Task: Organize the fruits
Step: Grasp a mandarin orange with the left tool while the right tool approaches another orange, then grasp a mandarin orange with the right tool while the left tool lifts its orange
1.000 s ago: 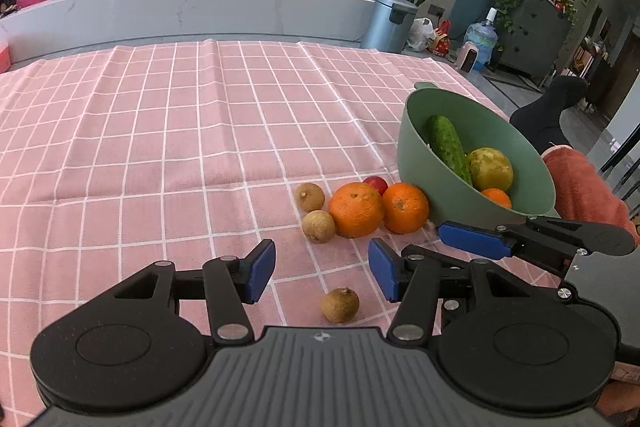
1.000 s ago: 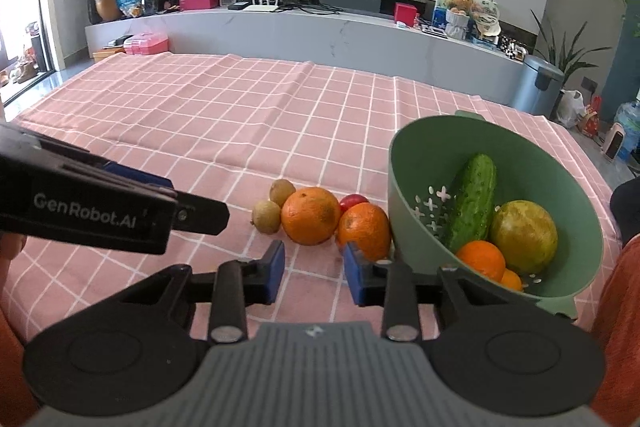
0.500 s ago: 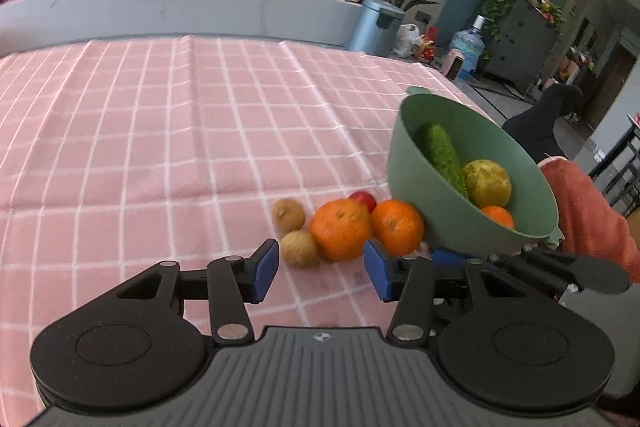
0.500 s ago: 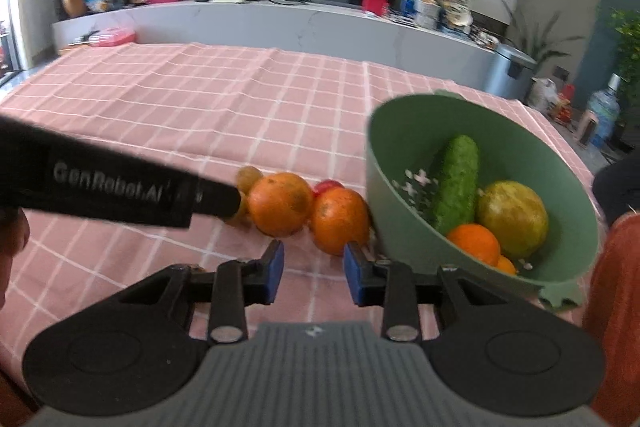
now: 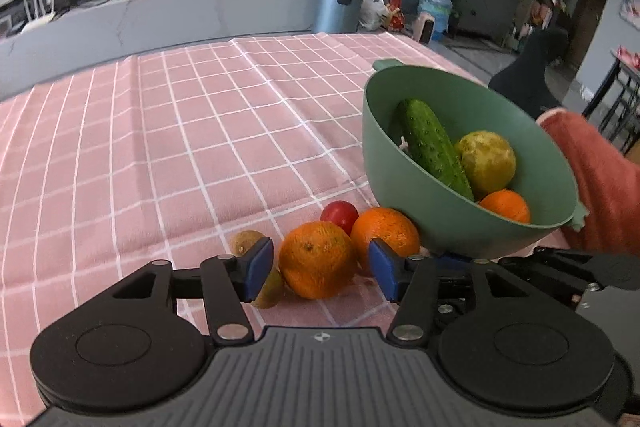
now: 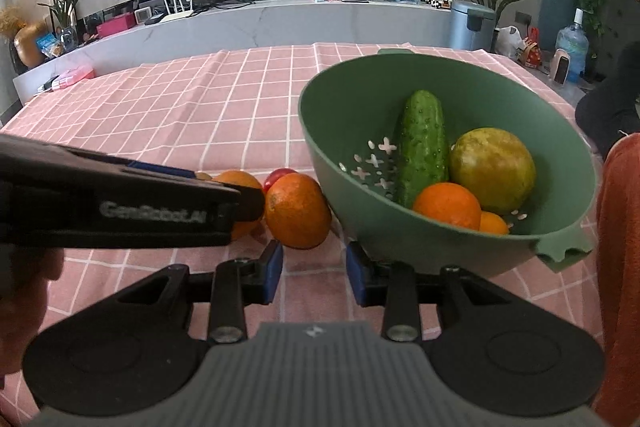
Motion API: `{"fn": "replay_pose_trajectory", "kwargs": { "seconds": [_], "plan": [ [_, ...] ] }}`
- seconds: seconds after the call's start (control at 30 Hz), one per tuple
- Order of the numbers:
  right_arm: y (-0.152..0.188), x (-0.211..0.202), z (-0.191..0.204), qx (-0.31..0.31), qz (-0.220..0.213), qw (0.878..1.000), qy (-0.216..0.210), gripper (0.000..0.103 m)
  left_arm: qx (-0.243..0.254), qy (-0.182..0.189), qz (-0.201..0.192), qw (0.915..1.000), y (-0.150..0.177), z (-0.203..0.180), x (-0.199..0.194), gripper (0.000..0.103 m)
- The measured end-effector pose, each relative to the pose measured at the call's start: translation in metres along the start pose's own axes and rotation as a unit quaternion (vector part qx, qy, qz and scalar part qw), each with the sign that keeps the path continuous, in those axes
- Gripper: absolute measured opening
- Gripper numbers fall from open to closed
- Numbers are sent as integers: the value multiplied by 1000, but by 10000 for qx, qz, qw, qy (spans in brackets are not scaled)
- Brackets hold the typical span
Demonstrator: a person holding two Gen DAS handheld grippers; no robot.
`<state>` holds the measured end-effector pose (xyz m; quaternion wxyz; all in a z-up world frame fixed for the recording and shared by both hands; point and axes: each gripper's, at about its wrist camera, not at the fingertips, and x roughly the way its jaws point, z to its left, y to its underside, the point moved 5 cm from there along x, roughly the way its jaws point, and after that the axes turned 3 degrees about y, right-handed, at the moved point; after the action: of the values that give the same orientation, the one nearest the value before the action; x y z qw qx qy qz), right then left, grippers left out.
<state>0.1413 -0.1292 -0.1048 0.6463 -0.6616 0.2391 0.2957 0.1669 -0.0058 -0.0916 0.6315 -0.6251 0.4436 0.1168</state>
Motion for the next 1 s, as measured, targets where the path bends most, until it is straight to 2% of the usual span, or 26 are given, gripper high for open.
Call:
{"fn": "replay_pose_trajectory", "kwargs": {
  "seconds": [0.1,0.17,0.4,0.63,0.83,1.0],
  "plan": [
    [0,0,0,10,-13,10000,-51,32,247,-42,81,9997,-1,-3,2,63],
    [1,0,-1,24,-42,9999,-89,32,257,65,128,9996,-1,-2,1,47],
    [3,2,0,165,-164,9997,-77,32,146,-128,21,9998,4,0,-7,45],
    [0,7,1,722,-176,9971,-159,46,-326,-388,-229,9985,1,16,-37,45],
    [-5,18,-1,1360,-169,9904,-156,46,-426,-717,-265,9962,6,26,-49,45],
    [-9,24,0,1630,-136,9865,-110,46,-588,-903,-233,9939,11,35,-55,45]
  ]
}}
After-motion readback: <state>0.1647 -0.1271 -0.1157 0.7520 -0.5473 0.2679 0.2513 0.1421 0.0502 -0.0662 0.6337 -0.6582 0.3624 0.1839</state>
